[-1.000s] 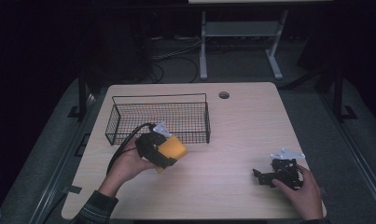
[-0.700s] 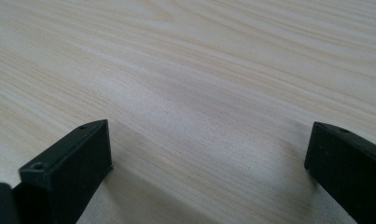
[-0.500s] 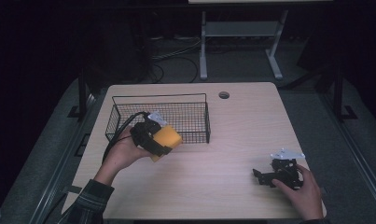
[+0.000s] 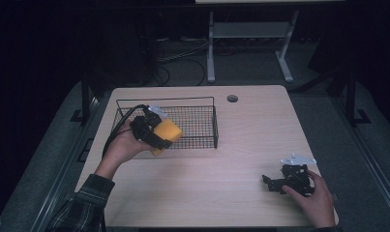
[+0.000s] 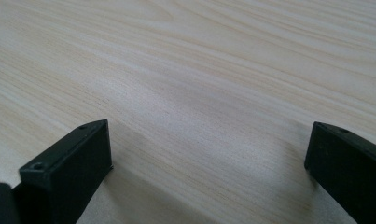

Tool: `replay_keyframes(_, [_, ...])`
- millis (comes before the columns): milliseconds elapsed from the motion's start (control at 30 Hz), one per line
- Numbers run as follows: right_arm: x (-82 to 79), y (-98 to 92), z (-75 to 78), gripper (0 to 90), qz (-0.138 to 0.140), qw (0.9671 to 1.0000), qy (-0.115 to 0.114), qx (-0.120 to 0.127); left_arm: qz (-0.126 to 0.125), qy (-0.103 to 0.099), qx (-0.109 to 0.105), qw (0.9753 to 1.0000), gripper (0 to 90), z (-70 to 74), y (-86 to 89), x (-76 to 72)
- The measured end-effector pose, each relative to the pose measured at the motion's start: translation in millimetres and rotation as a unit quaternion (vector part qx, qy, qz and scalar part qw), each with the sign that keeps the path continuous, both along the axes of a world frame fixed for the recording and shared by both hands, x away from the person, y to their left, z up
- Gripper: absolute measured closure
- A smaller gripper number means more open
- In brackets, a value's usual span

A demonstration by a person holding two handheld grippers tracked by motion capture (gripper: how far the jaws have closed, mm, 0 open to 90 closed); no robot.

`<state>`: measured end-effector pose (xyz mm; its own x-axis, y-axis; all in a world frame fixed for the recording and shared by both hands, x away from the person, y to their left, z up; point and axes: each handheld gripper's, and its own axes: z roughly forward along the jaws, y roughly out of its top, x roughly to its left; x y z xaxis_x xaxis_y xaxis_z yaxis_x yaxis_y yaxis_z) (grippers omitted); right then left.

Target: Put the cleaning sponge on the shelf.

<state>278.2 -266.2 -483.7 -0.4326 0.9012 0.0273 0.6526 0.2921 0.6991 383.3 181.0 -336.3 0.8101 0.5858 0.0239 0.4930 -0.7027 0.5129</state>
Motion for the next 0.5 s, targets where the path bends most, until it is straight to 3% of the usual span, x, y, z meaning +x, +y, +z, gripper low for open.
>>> replay_keyframes(500, [0.0,0.0,0.0,0.0,0.000,1.0000,0.000,0.000,0.033,-0.011,-0.001,0.9994,22.1,5.9,17.5,26.1])
